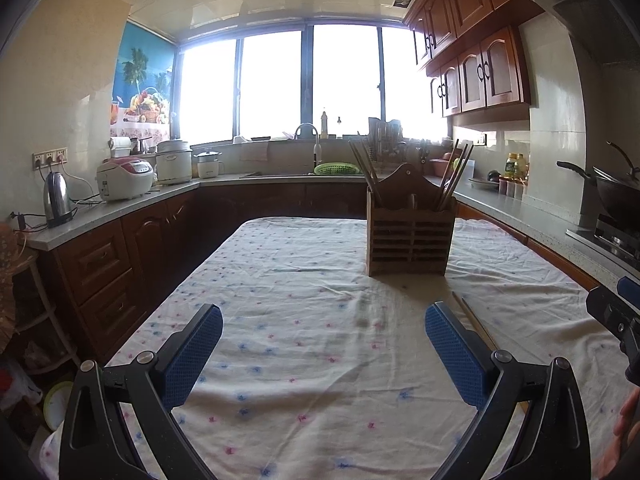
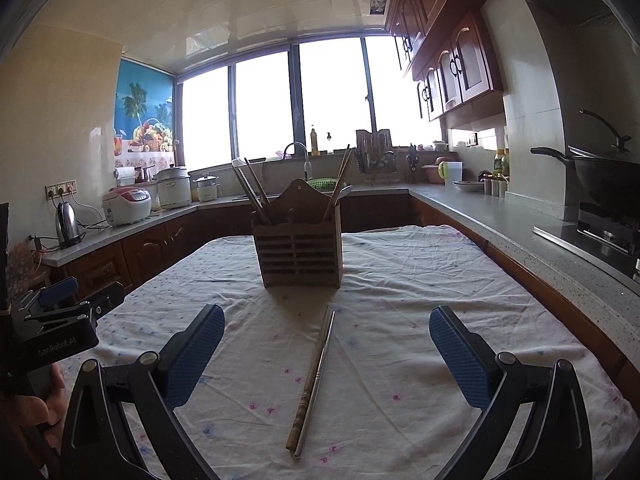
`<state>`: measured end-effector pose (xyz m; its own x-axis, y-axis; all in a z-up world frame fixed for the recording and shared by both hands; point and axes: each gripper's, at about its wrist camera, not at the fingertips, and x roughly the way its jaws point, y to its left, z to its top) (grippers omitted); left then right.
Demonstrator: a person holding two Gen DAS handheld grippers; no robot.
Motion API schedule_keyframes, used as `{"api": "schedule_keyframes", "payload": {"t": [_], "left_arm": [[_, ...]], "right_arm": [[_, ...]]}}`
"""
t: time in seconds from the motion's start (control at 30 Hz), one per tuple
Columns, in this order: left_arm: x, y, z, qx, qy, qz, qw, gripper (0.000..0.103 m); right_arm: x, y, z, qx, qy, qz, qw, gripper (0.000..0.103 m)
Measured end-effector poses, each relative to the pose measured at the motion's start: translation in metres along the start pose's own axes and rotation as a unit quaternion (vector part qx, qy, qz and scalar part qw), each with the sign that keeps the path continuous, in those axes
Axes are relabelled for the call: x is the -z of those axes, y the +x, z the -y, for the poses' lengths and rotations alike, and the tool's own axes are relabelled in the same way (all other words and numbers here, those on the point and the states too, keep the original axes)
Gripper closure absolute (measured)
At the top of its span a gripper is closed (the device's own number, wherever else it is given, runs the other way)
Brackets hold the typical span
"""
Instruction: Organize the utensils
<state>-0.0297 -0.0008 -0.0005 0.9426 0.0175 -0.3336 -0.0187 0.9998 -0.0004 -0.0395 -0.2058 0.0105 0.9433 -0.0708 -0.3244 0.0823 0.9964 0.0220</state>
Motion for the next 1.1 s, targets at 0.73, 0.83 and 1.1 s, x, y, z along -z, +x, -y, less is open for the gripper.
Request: {"api": "schedule_keyframes", "payload": {"t": [0.73, 0.83, 1.1], "left_arm": [[0.0107, -0.0038, -0.0038, -0.019, 0.011, 0.005, 0.9997, 0.001], [0.0102, -0.0026, -0.0045, -0.019, 0.011, 0.002, 0.9998, 0.001], [0.0094, -0.0022, -0.0065, -0.018, 0.008, -0.002, 0.9998, 0.001]], "right_arm": [[0.0056, -0.0041, -0.0001, -0.012, 0.006, 0.003, 1.0, 0.0], [0.0055, -0.0042, -0.0001, -0.013, 0.005, 0.003, 1.0, 0.0], [0.0048, -0.0044, -0.0002, -0.014, 0.005, 0.002, 1.0, 0.0]]}}
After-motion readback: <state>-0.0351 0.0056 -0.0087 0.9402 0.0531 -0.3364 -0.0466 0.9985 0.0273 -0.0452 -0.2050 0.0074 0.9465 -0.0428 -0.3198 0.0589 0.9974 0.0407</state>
